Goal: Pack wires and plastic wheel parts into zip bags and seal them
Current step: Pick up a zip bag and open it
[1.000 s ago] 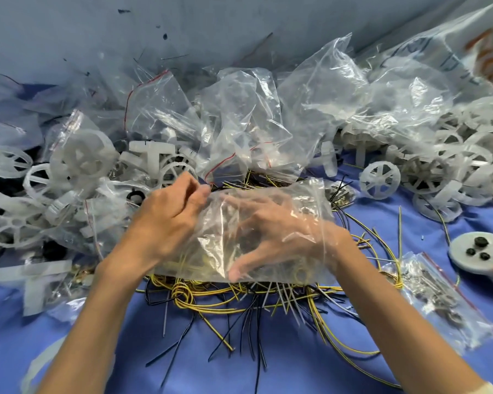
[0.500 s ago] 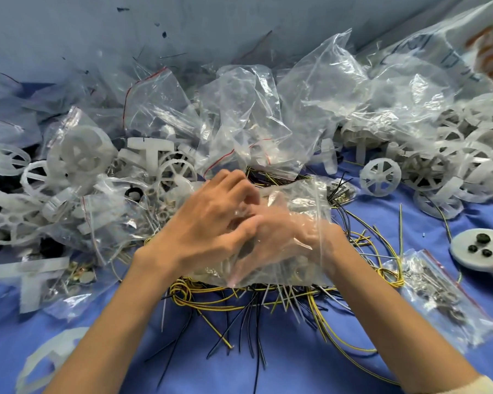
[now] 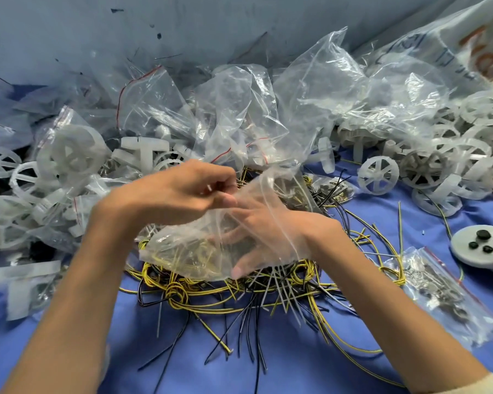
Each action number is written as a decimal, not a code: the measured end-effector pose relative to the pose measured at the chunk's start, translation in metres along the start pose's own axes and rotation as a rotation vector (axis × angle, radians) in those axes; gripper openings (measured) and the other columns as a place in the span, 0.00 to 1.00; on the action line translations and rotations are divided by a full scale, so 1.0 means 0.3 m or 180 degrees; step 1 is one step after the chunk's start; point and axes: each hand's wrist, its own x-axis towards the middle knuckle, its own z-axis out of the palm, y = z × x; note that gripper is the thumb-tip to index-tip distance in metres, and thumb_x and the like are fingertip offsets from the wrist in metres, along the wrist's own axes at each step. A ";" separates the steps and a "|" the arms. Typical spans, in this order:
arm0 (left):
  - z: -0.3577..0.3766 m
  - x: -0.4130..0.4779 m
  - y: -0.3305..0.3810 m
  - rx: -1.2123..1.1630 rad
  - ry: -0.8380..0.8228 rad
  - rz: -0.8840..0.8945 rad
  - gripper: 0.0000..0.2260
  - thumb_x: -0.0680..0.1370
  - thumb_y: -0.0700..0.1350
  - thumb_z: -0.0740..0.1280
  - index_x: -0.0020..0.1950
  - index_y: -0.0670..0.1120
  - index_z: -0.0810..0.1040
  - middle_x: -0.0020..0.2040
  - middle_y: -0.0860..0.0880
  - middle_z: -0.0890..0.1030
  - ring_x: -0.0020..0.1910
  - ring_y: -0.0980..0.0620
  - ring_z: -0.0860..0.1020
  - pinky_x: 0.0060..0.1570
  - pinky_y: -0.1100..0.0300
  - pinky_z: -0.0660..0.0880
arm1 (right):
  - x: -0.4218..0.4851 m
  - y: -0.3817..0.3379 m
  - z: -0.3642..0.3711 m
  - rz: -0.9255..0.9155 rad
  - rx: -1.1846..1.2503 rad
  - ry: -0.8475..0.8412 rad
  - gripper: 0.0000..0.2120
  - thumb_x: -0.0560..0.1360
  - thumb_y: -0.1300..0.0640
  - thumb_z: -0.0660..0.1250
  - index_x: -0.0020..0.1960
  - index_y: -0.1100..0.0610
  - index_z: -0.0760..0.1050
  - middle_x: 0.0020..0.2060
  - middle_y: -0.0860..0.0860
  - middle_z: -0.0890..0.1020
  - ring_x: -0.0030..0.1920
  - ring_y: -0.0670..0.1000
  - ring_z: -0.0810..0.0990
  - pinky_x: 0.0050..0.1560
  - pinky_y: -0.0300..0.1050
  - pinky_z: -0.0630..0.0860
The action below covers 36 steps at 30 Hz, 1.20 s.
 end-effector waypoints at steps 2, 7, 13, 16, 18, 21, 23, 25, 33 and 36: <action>-0.021 -0.026 0.002 -0.0037 0.0106 -0.0047 0.08 0.75 0.49 0.65 0.37 0.50 0.70 0.31 0.59 0.71 0.30 0.60 0.66 0.31 0.68 0.65 | -0.007 0.049 0.019 0.0066 0.0194 0.0214 0.72 0.40 0.15 0.45 0.76 0.53 0.55 0.74 0.46 0.61 0.74 0.50 0.58 0.74 0.49 0.54; -0.016 -0.031 0.027 0.0030 0.0044 -0.0159 0.09 0.76 0.48 0.66 0.38 0.47 0.71 0.32 0.59 0.73 0.31 0.59 0.67 0.34 0.62 0.68 | -0.004 0.057 0.030 -0.0413 0.0106 0.0198 0.51 0.58 0.27 0.51 0.75 0.50 0.58 0.74 0.49 0.64 0.74 0.50 0.59 0.75 0.48 0.54; -0.038 -0.038 0.020 0.0362 -0.0064 -0.0340 0.10 0.75 0.49 0.67 0.38 0.46 0.71 0.33 0.51 0.73 0.32 0.57 0.68 0.34 0.63 0.67 | -0.078 0.048 -0.104 -0.0414 0.0926 0.0483 0.10 0.78 0.54 0.64 0.57 0.53 0.80 0.41 0.41 0.83 0.38 0.37 0.79 0.39 0.29 0.74; -0.027 -0.030 0.029 0.0561 -0.0153 -0.0411 0.10 0.75 0.51 0.67 0.37 0.49 0.70 0.34 0.51 0.74 0.32 0.57 0.68 0.34 0.63 0.67 | -0.135 0.132 -0.165 -0.0353 0.1830 0.1215 0.07 0.77 0.61 0.66 0.47 0.53 0.82 0.35 0.44 0.83 0.34 0.41 0.79 0.34 0.32 0.74; -0.010 -0.024 0.043 0.0677 -0.0281 -0.0434 0.11 0.75 0.52 0.67 0.37 0.48 0.70 0.33 0.51 0.74 0.31 0.57 0.67 0.34 0.63 0.67 | -0.150 0.222 -0.194 0.0120 0.1869 0.2283 0.05 0.75 0.60 0.68 0.43 0.52 0.81 0.31 0.46 0.82 0.30 0.40 0.76 0.33 0.31 0.71; 0.006 -0.021 0.062 0.0724 -0.0442 -0.0472 0.12 0.75 0.53 0.66 0.38 0.47 0.70 0.32 0.51 0.72 0.29 0.57 0.65 0.31 0.64 0.65 | -0.155 0.396 -0.190 0.1657 0.0639 0.3337 0.08 0.71 0.54 0.70 0.49 0.54 0.81 0.41 0.52 0.82 0.42 0.47 0.79 0.44 0.38 0.73; 0.004 -0.020 0.073 0.0736 -0.0428 -0.0514 0.12 0.74 0.54 0.67 0.39 0.48 0.71 0.34 0.50 0.74 0.29 0.58 0.66 0.31 0.64 0.66 | -0.173 0.490 -0.173 0.2444 0.0174 0.2755 0.18 0.70 0.48 0.71 0.57 0.55 0.78 0.54 0.60 0.80 0.57 0.57 0.75 0.58 0.48 0.70; 0.002 -0.024 0.078 0.0800 -0.0321 -0.0531 0.10 0.72 0.55 0.68 0.43 0.52 0.70 0.37 0.52 0.75 0.30 0.59 0.69 0.33 0.65 0.68 | -0.188 0.548 -0.152 0.2803 0.0202 0.2264 0.29 0.69 0.43 0.72 0.65 0.55 0.72 0.64 0.63 0.73 0.67 0.62 0.68 0.66 0.53 0.64; 0.056 -0.032 0.194 0.0750 0.0153 0.0363 0.32 0.69 0.59 0.61 0.70 0.68 0.50 0.58 0.62 0.56 0.57 0.63 0.66 0.58 0.64 0.65 | -0.185 0.568 -0.090 0.3293 0.0228 0.2358 0.39 0.68 0.44 0.74 0.69 0.63 0.62 0.70 0.62 0.56 0.70 0.68 0.57 0.67 0.62 0.62; 0.082 -0.020 0.220 0.0981 0.0313 0.0489 0.15 0.75 0.67 0.55 0.60 0.67 0.68 0.63 0.61 0.54 0.60 0.61 0.61 0.65 0.55 0.64 | -0.175 0.561 -0.090 0.3359 0.0185 0.2390 0.41 0.68 0.46 0.74 0.70 0.63 0.58 0.71 0.65 0.52 0.73 0.68 0.47 0.68 0.67 0.57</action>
